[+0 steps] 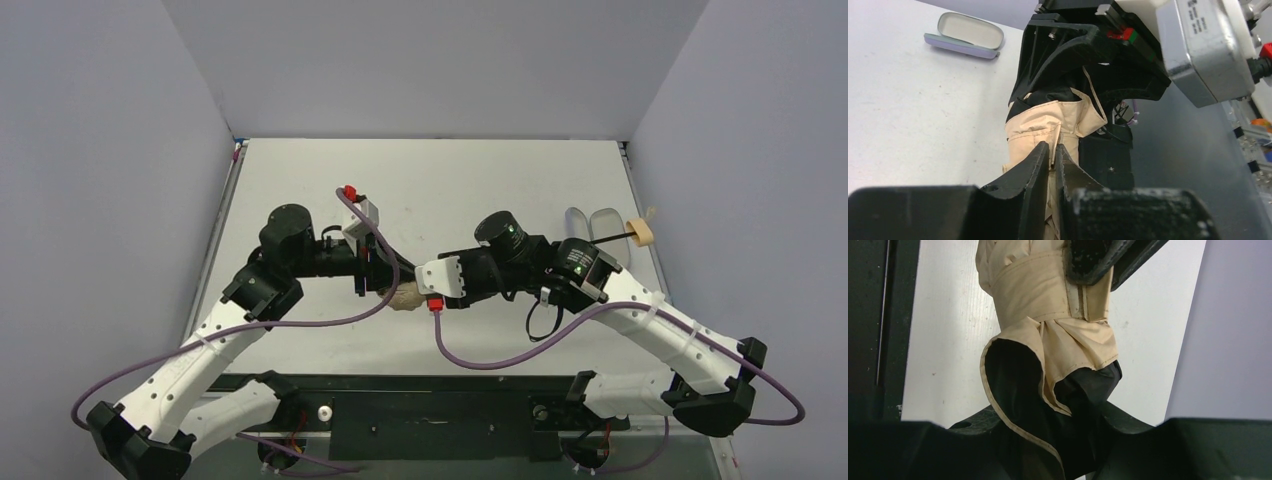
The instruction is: Open the umbrella
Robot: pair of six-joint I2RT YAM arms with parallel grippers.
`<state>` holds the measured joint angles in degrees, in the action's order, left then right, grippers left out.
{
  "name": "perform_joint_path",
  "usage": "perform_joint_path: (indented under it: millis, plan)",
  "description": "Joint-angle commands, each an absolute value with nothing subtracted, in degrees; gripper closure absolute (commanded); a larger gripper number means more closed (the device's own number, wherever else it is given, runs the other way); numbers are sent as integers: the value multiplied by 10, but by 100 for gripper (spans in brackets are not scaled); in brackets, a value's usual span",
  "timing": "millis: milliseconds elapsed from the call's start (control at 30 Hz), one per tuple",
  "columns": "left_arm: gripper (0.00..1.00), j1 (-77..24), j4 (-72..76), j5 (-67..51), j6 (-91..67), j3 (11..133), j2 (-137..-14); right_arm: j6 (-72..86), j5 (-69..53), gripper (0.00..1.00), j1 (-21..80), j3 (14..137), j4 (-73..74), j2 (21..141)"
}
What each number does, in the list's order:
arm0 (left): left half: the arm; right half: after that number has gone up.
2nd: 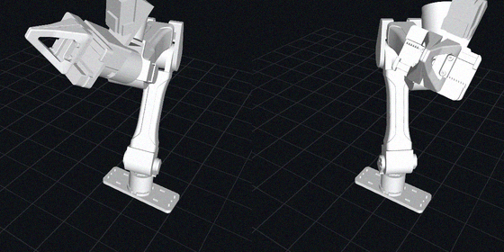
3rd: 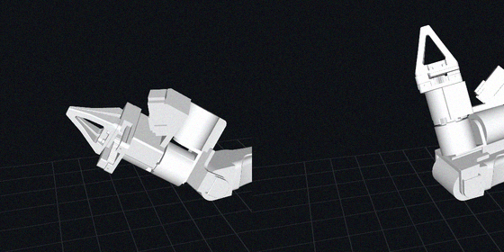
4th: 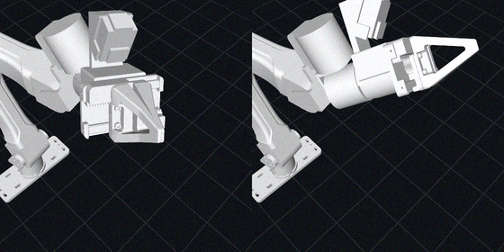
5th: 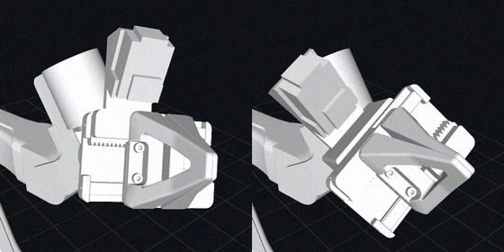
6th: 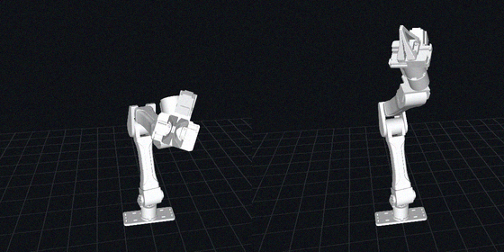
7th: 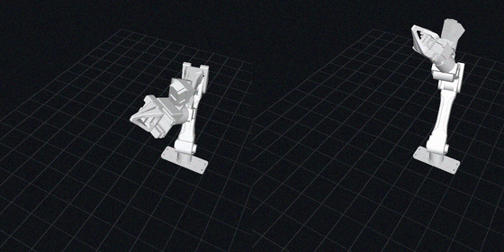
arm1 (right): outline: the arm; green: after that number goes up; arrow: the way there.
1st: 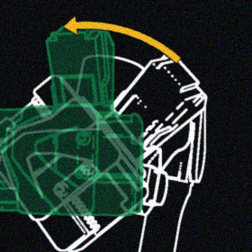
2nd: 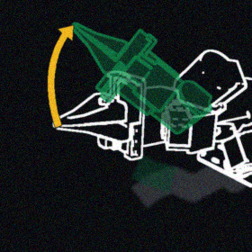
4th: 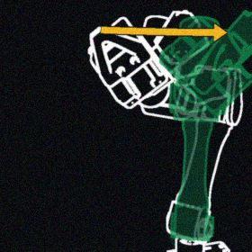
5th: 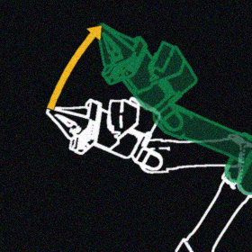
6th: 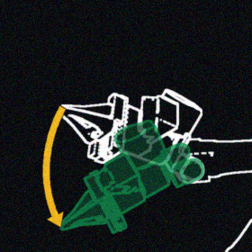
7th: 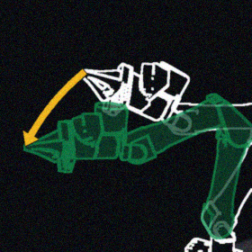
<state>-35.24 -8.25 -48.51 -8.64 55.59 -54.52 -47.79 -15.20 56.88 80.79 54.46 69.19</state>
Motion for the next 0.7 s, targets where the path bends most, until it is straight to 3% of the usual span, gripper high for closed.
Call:
perform_joint_path:
  millis: [0, 200, 433, 533, 633, 667]
  plan:
    - [93, -335, -43, -506, -153, 546, -563, -504, -161, 100, 583, 809, 475, 658]
    - [93, -334, -59, -487, -140, 547, -567, -501, -156, 100, 585, 806, 460, 656]
    - [76, -369, -154, -434, -12, 567, -557, -445, -166, 100, 575, 823, 445, 668]
    - [74, -378, -179, -411, 41, 571, -557, -437, -171, 100, 571, 829, 442, 669]
    - [81, -383, -197, -393, 74, 579, -563, -437, -173, 100, 570, 829, 437, 669]
    - [94, -386, -206, -391, 81, 581, -567, -437, -174, 100, 570, 830, 437, 669]
